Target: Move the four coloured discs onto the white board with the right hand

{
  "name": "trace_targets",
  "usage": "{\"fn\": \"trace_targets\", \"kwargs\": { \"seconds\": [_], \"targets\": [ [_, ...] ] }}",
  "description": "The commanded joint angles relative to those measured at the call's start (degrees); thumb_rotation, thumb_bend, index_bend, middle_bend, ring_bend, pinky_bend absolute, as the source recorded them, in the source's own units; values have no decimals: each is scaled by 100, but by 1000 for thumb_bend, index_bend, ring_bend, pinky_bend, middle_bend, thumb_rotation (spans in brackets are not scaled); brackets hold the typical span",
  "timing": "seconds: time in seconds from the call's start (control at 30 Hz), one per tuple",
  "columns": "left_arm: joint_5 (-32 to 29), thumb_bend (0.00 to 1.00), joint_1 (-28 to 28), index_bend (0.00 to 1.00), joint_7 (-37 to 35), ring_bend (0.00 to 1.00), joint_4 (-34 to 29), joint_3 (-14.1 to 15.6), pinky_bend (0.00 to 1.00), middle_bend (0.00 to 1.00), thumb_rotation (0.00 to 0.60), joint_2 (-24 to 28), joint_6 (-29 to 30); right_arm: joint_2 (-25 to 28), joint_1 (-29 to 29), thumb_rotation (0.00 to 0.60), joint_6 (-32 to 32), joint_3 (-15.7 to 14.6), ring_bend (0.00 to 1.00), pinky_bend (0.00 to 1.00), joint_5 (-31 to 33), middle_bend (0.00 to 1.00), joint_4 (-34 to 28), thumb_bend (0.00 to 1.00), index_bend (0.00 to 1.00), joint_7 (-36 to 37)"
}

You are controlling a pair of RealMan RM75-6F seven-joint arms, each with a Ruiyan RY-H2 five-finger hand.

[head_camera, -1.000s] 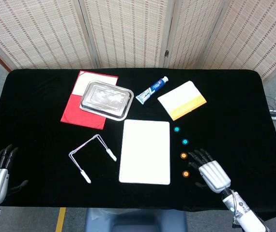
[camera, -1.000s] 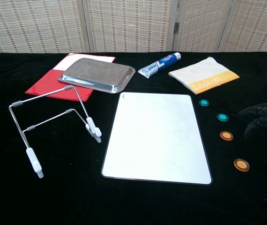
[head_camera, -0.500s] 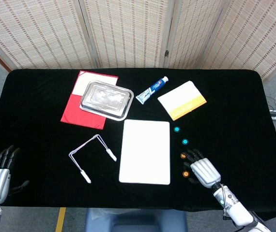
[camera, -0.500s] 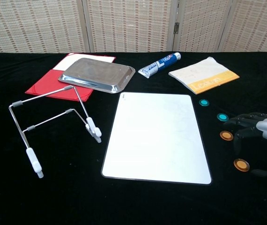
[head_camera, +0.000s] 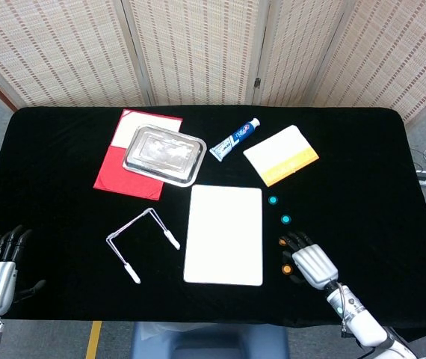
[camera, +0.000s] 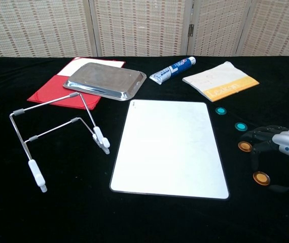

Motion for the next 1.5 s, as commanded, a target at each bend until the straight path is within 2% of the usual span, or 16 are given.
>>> {"fn": "trace_targets", "kwargs": {
  "seconds": [0.03,0.53,0.7,0.9,1.2,1.4,1.47,1.5],
  "targets": [
    [-2,142,1,72,-9,51,15,1,0,0,600,-5,-5,-21,32,600,-41,4,0,0,48,135,18,331,465,-33],
    [-13,141,11,72,-52,51,71,3,0,0,600,-24,-19,-18,109,600,19,-14,0,0,124,172,-37,387,559,-60],
    [-15,141,13,72,-67,51,74,-6,0,0,600,-13,-13,161,185,600,149,53,0,0,12,174,-369,387,560,-40],
    [7,141,18,72,-72,51,57,-10,0,0,600,-3,11,147,615,600,-178,314,2,0,10,174,-833,387,560,-402],
    [-48,142,67,72,-116,51,100,6,0,0,600,12,19,-475,1421,600,-1069,839,0,0,781,170,-973,387,560,-1301],
    [-80,141,79,72,-163,51,169,8,0,0,600,-5,-6,-936,1829,600,-1386,989,0,0,1308,167,-785,388,557,-1823],
    [-90,141,77,71,-174,51,188,6,0,0,600,-12,-18,-1020,1922,600,-1458,985,0,0,1514,154,-754,388,517,-2049],
    [-96,142,74,71,-181,51,202,3,0,0,600,-17,-27,-1055,1978,600,-1503,975,0,0,1660,139,-755,388,457,-2189]
  ]
}}
